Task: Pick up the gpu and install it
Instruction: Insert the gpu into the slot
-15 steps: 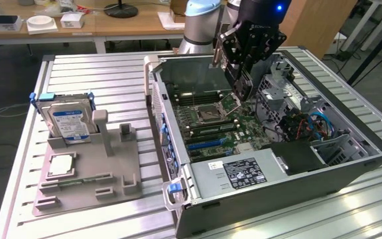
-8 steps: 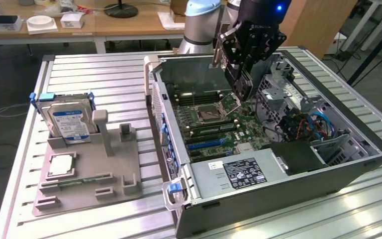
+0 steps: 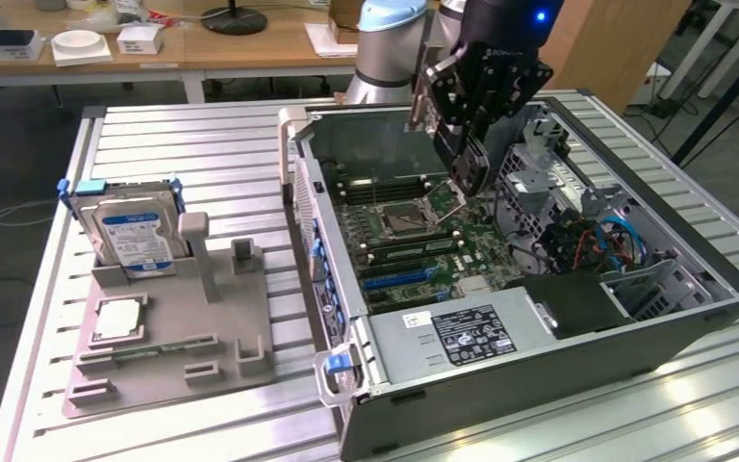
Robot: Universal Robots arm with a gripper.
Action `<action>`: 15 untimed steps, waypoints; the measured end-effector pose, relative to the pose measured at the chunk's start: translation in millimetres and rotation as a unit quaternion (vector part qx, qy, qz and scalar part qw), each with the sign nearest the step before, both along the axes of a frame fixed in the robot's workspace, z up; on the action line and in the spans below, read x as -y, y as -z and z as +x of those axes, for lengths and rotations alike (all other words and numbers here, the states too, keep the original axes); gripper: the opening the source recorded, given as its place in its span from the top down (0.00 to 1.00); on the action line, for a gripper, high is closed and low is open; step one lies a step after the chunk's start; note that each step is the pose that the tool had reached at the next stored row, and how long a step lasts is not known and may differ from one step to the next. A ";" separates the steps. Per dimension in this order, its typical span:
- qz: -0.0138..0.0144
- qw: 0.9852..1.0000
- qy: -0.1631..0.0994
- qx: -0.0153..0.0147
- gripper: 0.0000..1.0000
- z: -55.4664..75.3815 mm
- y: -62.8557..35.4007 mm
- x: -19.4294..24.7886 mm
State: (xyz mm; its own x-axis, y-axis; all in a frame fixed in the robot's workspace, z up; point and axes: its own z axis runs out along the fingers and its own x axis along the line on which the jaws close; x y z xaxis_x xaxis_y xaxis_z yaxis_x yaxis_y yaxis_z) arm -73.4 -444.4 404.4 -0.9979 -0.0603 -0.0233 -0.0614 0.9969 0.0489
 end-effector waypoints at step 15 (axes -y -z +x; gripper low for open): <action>0.000 0.999 -0.034 0.000 0.74 0.0 1.6 0.0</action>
